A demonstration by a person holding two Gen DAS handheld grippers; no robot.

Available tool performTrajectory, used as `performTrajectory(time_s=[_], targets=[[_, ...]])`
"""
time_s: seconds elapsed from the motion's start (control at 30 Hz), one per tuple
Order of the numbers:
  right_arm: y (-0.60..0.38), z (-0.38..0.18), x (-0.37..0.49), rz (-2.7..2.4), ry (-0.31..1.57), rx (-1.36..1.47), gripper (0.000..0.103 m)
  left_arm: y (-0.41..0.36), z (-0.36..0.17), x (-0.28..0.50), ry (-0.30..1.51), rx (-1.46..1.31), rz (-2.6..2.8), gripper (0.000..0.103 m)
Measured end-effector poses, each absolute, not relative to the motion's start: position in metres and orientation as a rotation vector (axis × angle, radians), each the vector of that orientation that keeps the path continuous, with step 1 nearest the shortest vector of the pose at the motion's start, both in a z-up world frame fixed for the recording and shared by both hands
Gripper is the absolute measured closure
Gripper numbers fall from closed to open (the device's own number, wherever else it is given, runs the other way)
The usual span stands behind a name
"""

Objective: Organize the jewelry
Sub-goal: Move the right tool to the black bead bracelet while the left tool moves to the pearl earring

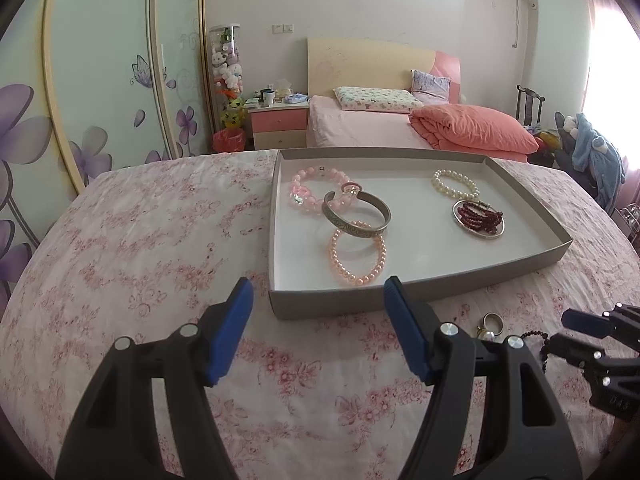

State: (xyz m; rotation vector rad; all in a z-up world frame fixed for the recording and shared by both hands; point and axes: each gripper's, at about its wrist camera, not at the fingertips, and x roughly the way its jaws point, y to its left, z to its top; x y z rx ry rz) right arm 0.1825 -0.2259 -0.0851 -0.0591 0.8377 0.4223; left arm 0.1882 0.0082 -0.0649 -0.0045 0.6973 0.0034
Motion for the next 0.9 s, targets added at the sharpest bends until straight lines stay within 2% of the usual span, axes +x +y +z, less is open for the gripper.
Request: performTrajectory(time_s=[0.07,0.23,0.3,0.9], targets=[[-0.222,-0.088,0.182,0.414,0.85,-0.078,0.067,0.007,-0.066,0.187,0.702,-0.002,0.001,0.037],[-0.22,-0.093,0.182,0.396,0.879,-0.105,0.085,0.001,-0.066,0.185,0.71,0.01,-0.015,0.037],[-0.222,-0.092,0.182,0.384,0.879,-0.104,0.09,-0.001,-0.067,0.185,0.714,0.015,-0.022,0.037],[-0.276,-0.094,0.201,0.099,0.883,-0.036,0.091,-0.029,-0.077,0.179,0.769,0.061,-0.14,0.037]])
